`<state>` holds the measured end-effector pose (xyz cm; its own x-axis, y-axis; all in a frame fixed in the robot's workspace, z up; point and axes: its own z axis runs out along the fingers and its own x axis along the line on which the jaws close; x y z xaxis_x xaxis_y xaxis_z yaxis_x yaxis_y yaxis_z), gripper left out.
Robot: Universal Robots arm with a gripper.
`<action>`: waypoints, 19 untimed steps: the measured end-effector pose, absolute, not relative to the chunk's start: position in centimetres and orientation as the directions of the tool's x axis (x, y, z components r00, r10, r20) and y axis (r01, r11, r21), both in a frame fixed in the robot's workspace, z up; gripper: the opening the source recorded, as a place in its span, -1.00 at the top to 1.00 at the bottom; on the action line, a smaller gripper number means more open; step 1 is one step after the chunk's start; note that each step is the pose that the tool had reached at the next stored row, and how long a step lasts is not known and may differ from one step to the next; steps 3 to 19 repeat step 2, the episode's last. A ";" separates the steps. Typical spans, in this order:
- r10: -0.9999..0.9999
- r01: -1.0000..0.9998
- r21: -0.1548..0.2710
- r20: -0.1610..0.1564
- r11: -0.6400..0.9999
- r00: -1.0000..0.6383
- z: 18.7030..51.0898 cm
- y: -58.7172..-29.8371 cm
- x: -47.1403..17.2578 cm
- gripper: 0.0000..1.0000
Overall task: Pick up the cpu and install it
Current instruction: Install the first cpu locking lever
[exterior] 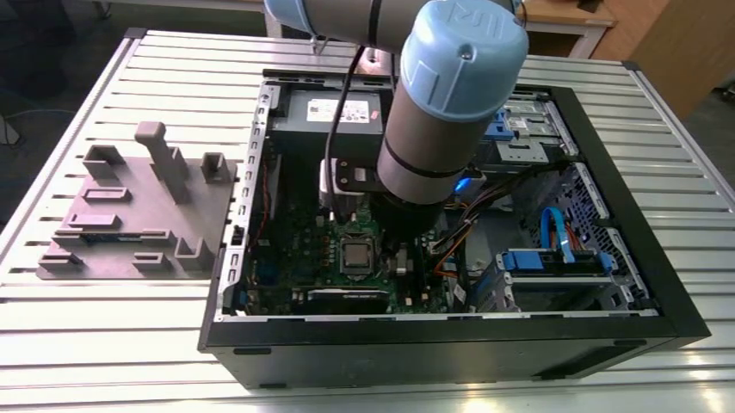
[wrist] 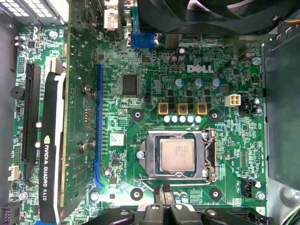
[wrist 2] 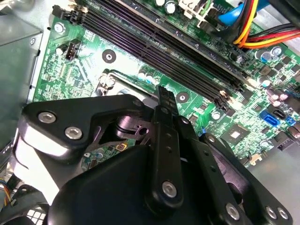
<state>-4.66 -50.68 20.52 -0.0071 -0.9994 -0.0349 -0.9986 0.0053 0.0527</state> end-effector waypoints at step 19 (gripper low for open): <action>-0.999 -0.999 0.053 -0.035 0.005 -0.007 20.5 -50.7 -4.7 0.79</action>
